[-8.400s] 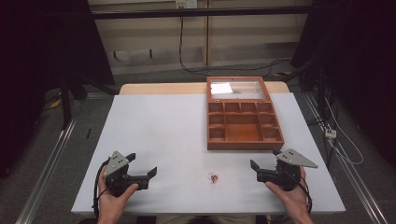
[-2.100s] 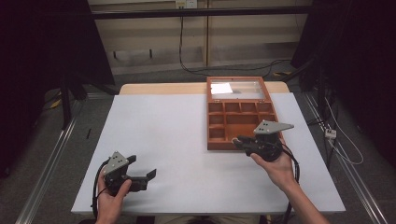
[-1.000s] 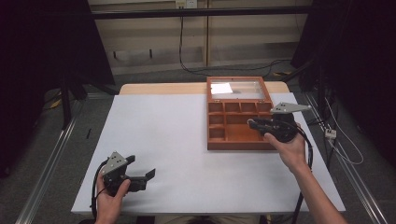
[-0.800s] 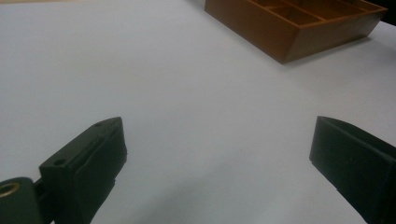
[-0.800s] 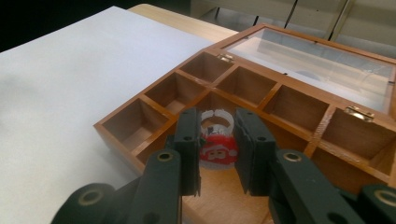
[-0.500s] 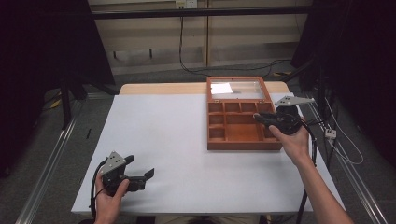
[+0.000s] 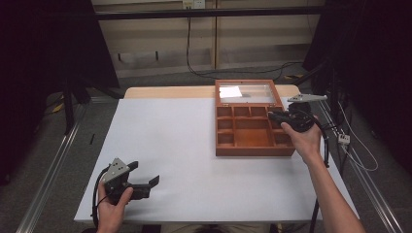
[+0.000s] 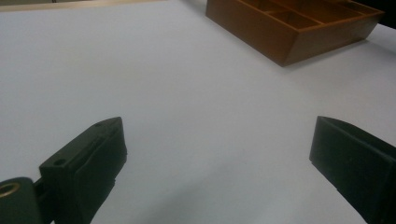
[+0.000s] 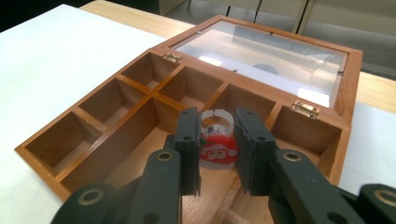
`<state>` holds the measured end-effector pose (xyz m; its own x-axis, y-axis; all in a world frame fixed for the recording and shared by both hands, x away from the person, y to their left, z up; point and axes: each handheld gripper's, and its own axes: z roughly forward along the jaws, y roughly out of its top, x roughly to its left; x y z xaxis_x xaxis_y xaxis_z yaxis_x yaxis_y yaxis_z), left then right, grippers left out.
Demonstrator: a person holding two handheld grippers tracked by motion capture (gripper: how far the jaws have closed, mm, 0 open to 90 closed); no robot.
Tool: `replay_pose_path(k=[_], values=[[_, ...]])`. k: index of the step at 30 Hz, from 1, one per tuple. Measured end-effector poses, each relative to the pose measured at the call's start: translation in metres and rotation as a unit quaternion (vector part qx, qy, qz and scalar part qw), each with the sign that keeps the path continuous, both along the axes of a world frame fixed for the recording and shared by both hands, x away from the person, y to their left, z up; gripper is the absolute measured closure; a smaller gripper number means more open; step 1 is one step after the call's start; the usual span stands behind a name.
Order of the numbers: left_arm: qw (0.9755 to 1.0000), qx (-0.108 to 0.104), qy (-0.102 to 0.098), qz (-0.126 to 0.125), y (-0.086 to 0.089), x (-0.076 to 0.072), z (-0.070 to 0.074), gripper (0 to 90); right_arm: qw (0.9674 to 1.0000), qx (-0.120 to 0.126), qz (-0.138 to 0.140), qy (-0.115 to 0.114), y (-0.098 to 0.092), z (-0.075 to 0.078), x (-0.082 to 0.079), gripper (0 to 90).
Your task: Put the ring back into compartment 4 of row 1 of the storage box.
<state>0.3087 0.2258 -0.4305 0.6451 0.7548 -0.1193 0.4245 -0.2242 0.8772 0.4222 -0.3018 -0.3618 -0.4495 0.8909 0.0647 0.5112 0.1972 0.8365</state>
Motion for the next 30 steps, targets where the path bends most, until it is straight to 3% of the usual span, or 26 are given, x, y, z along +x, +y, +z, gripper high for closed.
replay_pose_path(k=[20, 30], values=[[1.0000, 0.004, 0.006, -0.001, 0.000, 0.001, -0.002, 3.8, 0.9989, -0.011, -0.045, 0.010, -0.021, 0.012, 0.033, 72.4], [1.0000, 0.005, 0.007, -0.002, -0.001, 0.001, -0.002, 3.8, 0.9973, -0.005, -0.069, 0.024, -0.030, 0.001, 0.046, 72.4]])
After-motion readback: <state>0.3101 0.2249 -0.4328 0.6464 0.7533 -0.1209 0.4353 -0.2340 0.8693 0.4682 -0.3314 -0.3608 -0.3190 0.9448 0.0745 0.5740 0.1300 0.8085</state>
